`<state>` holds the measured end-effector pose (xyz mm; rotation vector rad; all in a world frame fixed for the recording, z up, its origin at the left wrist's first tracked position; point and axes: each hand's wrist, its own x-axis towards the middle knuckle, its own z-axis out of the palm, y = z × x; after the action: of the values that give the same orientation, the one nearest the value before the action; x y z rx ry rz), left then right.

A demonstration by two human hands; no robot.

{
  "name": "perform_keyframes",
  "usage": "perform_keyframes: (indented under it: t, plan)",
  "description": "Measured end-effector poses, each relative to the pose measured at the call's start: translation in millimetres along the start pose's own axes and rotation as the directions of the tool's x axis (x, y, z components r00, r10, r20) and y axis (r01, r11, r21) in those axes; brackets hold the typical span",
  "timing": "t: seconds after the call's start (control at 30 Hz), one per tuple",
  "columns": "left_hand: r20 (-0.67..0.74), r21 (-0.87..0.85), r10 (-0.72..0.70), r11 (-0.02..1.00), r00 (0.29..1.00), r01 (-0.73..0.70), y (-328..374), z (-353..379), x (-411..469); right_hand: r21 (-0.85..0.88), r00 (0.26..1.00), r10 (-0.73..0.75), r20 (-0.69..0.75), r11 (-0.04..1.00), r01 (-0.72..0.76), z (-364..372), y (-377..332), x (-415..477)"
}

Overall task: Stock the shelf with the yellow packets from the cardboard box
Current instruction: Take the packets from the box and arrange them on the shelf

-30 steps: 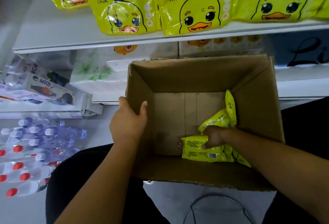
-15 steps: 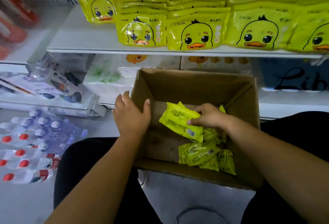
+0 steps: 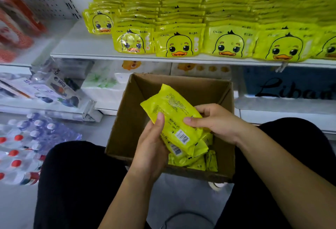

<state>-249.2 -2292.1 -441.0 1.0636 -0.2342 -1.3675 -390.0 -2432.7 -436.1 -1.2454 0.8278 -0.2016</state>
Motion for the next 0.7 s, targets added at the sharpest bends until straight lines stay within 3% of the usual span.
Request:
perform_keyframes:
  t: [0.1, 0.27, 0.37, 0.5, 0.6, 0.7]
  plan:
    - [-0.155, 0.066, 0.02, 0.998, 0.988, -0.01, -8, -1, -4, -0.1, 1.0, -0.001, 0.03, 0.995, 0.004, 4, 2, -3]
    - [-0.29, -0.086, 0.13, 0.983, 0.948, -0.161, -13, 16, -11, 0.025, 0.999, -0.032, -0.032, 0.999, 0.032, 11, 13, -6]
    - [-0.268, -0.099, 0.153, 0.978, 0.951, -0.185, -17, 22, -15, 0.062, 0.999, -0.04, -0.021, 0.997, 0.041, 3, 19, -12]
    - [-0.211, -0.052, 0.099, 0.992, 0.972, -0.112, -19, 18, -21, 0.035, 0.991, -0.121, -0.053, 0.992, 0.123, -14, 24, -19]
    - [-0.189, 0.048, 0.058, 0.998, 0.98, -0.049, -10, 10, -25, 0.152, 0.989, -0.14, -0.048, 0.978, 0.146, -23, 23, -21]
    - [-0.207, 0.257, 0.09, 0.966, 0.974, -0.035, -2, 4, -32, 0.267, 0.993, -0.106, -0.047, 0.957, 0.115, -26, 22, -22]
